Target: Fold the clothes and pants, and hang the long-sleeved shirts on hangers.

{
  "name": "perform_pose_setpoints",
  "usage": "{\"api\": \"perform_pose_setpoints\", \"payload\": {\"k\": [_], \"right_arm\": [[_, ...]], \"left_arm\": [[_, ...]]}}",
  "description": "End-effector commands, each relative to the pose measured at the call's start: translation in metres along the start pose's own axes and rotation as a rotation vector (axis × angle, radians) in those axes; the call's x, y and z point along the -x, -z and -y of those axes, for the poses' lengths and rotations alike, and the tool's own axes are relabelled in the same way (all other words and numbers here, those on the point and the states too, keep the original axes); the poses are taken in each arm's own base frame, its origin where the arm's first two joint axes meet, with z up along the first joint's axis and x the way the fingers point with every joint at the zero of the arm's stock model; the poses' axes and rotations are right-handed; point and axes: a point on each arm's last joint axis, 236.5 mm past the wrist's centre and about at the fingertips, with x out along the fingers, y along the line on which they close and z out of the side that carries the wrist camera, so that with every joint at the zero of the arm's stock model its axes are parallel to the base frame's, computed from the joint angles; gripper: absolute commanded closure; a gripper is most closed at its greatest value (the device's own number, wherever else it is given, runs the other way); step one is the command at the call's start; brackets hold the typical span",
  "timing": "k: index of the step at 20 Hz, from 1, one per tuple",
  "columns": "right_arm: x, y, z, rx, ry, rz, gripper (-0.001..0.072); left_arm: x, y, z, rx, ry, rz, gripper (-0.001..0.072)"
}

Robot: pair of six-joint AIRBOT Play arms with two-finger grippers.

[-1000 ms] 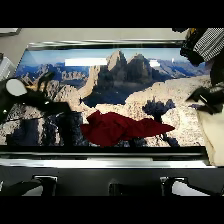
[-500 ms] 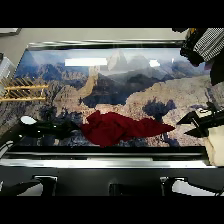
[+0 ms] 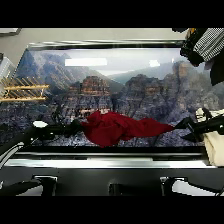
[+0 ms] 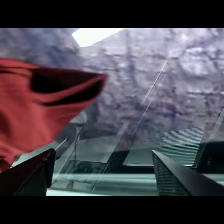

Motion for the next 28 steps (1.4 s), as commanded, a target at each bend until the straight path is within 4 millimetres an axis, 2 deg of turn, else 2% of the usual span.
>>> {"api": "perform_pose_setpoints", "payload": {"k": [1,3,5,7,8,9,10,11,12,13,14,15,16,17,18,19,20,21,22,24,26,28], "right_arm": [[-0.026,-0.009,-0.005,-0.029,-0.085,0.063,0.0022],[-0.034,-0.019,-0.020,-0.038,-0.161,0.097,0.0032],[-0.049,-0.022,-0.030,-0.003,-0.150,0.095,0.0034],[-0.066,-0.026,-0.055,0.061,-0.147,0.115,0.0041],[-0.070,-0.028,-0.070,0.090,-0.151,0.132,0.0157],[-0.070,-0.030,-0.082,0.122,-0.155,0.137,0.0531],[-0.063,-0.031,-0.097,0.165,-0.163,0.136,0.0672],[-0.045,-0.036,-0.115,0.240,-0.174,0.155,0.0673],[-0.018,-0.042,-0.136,0.308,-0.191,0.197,0.0673],[0.022,-0.051,-0.164,0.386,-0.210,0.284,0.0674],[0.070,-0.056,-0.195,0.472,-0.226,0.404,0.0674],[0.133,-0.056,-0.232,0.572,-0.245,0.574,0.0674],[0.197,-0.047,-0.264,0.660,-0.253,0.755,0.0674],[0.268,-0.027,-0.291,0.744,-0.242,0.966,0.0674],[0.333,0.003,-0.309,0.790,-0.230,1.159,0.0674],[0.382,0.037,-0.317,0.800,-0.228,1.302,0.0674],[0.421,0.075,-0.319,0.798,-0.230,1.422,0.0674],[0.447,0.108,-0.317,0.795,-0.230,1.510,0.0674],[0.467,0.137,-0.310,0.786,-0.215,1.592,0.0674],[0.494,0.173,-0.288,0.731,-0.155,1.715,0.0674],[0.519,0.196,-0.267,0.651,-0.120,1.827,0.0674],[0.535,0.208,-0.261,0.639,-0.099,1.906,0.0674]], "left_arm": [[0.004,-0.008,0.009,-0.051,0.013,0.043,0.0687],[0.009,-0.012,0.016,-0.074,0.024,0.065,0.0687],[0.015,-0.013,0.023,-0.125,0.037,0.078,0.0687],[0.022,-0.015,0.032,-0.145,0.053,0.097,0.0687],[0.028,-0.018,0.040,-0.163,0.066,0.116,0.0687],[0.036,-0.023,0.053,-0.201,0.086,0.145,0.0686],[0.051,-0.033,0.075,-0.285,0.115,0.192,0.0687],[0.071,-0.045,0.104,-0.389,0.151,0.257,0.0687],[0.103,-0.060,0.142,-0.504,0.191,0.355,0.0688],[0.146,-0.076,0.186,-0.601,0.236,0.484,0.0688],[0.197,-0.090,0.229,-0.677,0.278,0.634,0.0688],[0.260,-0.098,0.271,-0.734,0.321,0.808,0.0688],[0.332,-0.098,0.309,-0.787,0.359,1.002,0.0687],[0.404,-0.086,0.340,-0.828,0.402,1.182,0.0687],[0.462,-0.067,0.360,-0.860,0.437,1.318,0.0687],[0.507,-0.042,0.374,-0.896,0.468,1.417,0.0687],[0.541,-0.015,0.384,-0.937,0.489,1.489,0.0687],[0.564,0.009,0.389,-0.967,0.506,1.540,0.0688],[0.578,0.028,0.390,-0.984,0.519,1.577,0.0687],[0.599,0.051,0.386,-1.006,0.497,1.655,0.0687],[0.613,0.056,0.380,-1.000,0.462,1.719,0.0687],[0.613,0.047,0.375,-1.002,0.400,1.732,0.0687]]}}
